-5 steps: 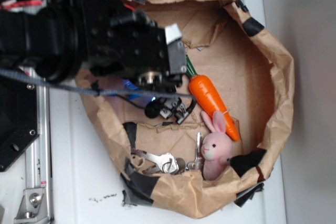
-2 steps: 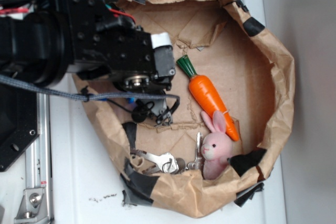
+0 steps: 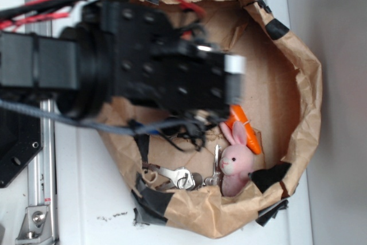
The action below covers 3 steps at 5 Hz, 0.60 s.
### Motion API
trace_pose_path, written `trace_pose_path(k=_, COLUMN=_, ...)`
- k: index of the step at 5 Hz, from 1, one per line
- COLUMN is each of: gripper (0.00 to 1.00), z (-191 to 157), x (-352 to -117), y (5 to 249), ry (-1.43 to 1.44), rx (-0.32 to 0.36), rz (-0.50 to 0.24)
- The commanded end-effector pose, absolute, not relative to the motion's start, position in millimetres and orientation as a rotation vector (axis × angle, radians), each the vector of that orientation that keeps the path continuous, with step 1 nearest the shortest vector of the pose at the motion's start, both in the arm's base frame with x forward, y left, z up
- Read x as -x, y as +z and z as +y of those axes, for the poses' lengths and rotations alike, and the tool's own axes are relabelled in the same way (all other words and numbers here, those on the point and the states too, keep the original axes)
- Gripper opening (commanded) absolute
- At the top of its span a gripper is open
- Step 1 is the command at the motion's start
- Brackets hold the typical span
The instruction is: Grab the blue sponge.
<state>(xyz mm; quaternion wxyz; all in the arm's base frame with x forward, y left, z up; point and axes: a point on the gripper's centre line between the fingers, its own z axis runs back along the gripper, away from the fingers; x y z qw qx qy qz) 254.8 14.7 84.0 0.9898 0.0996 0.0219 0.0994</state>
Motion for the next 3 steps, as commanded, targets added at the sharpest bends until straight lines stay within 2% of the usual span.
trace_pose_path(k=1, gripper=0.00, z=-9.1, x=-254.7, y=151.8, ry=-0.281, rx=-0.279, rz=0.090)
trace_pose_path(k=2, gripper=0.00, z=-3.0, x=-247.0, y=155.8, ry=-0.347, rx=-0.217, rz=0.006)
trace_pose_path(k=3, gripper=0.00, z=8.2, x=-244.0, y=155.9, ry=-0.305, rx=-0.174, rz=-0.025)
